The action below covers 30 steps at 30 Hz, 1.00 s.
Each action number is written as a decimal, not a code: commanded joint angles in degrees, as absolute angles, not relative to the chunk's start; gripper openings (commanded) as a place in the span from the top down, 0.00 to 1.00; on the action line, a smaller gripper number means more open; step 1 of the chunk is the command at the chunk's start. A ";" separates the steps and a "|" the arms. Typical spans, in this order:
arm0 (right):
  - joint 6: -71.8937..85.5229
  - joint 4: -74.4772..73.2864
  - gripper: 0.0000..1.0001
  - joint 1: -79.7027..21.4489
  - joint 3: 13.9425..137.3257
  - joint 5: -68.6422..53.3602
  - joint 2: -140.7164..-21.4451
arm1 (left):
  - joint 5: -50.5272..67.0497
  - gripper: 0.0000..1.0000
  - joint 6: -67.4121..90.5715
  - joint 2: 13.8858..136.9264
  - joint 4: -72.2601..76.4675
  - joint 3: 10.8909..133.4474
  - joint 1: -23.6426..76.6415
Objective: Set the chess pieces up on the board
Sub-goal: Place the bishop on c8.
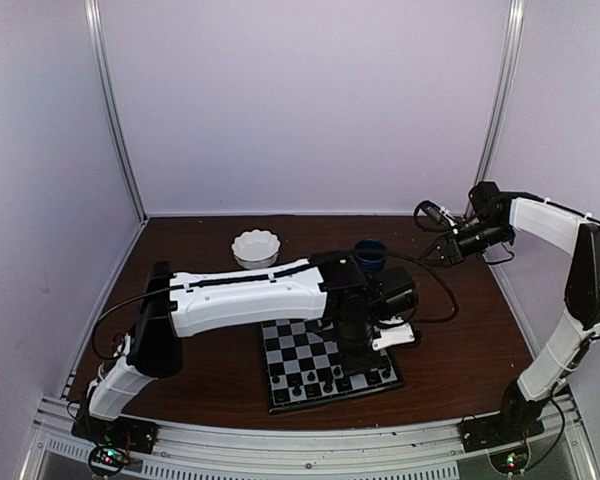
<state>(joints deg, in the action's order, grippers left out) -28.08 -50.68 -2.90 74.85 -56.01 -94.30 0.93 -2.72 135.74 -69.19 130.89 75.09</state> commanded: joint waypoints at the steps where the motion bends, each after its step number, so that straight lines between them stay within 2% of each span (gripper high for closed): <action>1: -28.67 -51.78 0.66 -3.03 75.76 -55.63 -95.00 | -0.80 0.96 -4.57 138.03 -71.75 133.67 75.11; 22: -29.62 -52.79 0.66 -3.00 76.03 -56.68 -95.99 | 3.59 0.95 -3.85 142.03 -70.77 133.95 75.15; 30: -30.01 -53.21 0.66 -3.04 76.22 -57.12 -96.50 | 3.14 0.88 -3.79 142.12 -70.81 134.01 75.13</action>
<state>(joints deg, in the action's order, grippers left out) -28.84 -52.14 -2.90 74.85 -56.10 -95.92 2.76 -3.57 141.60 -70.83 132.66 75.07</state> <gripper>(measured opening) 0.339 0.097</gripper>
